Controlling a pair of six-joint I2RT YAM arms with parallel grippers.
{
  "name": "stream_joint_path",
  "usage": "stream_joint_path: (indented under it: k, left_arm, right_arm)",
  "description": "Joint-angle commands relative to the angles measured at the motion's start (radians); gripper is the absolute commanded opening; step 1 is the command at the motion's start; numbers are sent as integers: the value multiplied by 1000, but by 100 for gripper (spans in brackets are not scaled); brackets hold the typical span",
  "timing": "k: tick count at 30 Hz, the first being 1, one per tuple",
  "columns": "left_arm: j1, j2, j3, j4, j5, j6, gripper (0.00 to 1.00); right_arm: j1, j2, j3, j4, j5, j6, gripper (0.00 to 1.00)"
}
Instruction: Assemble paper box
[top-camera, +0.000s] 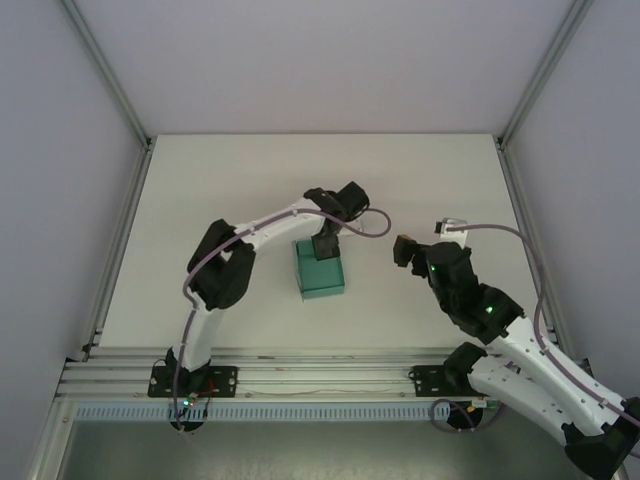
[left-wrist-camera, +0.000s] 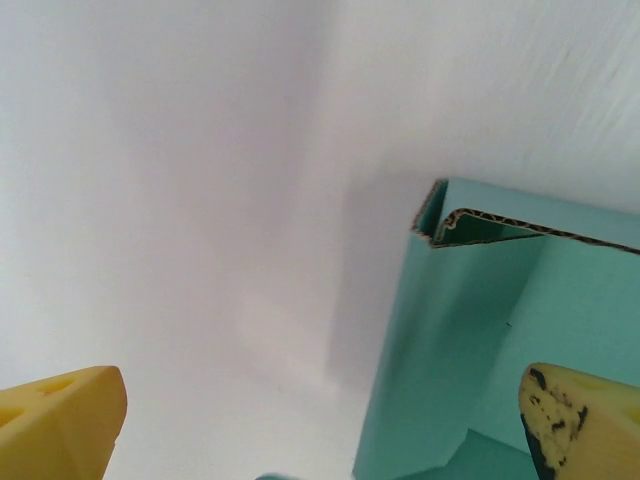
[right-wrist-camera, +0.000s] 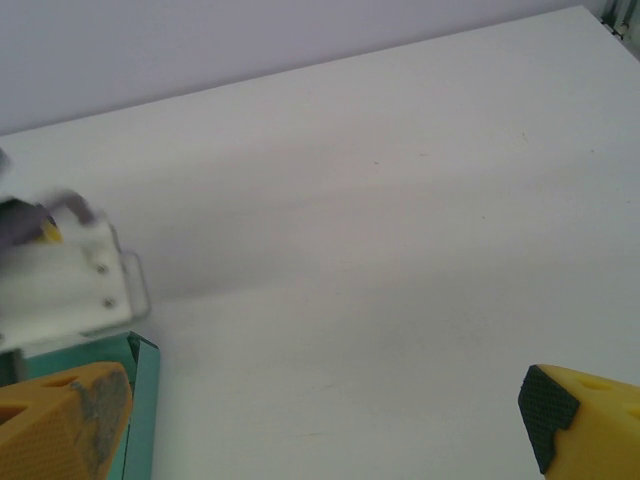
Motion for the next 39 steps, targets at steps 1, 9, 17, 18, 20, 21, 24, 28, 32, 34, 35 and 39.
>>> stream_joint_path:
  k: [1,9,17,18,20,21,24,28,32,34,35,39]
  left_arm:
    - [21,-117,-12,87,97,-10,100]
    - [67,-299,-113,302,80,-222,100]
    - [317,-581,-312,457,269,-769,100]
    - [343,-623,-368,485,270,-807,100]
    - [396,-702,-480,517,263,-866,100]
    - [419,-735,-531,520,250,-896,100]
    - [479,-813,-694,533,224,-977,100]
    - [539,-880,-876,560,272,-1043,100]
    - [565,-938,-1027,632,321,-1081,100]
    - [576,-946,-1053,641,337,-1084,100]
    - [581,-946,-1054,631,341,-1084,100]
    - [586,-937,-1063,620,347,-1078,100]
  right_arm:
    - [-6,-14,-6,-34,9,-21,100]
    - [-6,62,-5,91,-151,-206,100]
    - [-14,514,238,123,-395,-515,94]
    - [-15,581,286,101,-442,-580,90]
    - [-15,721,396,57,-513,-717,87]
    - [-15,785,445,32,-540,-789,82]
    - [-16,988,616,-77,-592,-983,70]
    - [-15,1218,855,-289,-646,-1190,68]
    - [-17,1370,1010,-380,-676,-1285,63]
    - [-16,1409,1044,-395,-711,-1323,62]
    - [-16,1424,1053,-391,-721,-1332,62]
    - [-17,1477,1085,-374,-730,-1330,52]
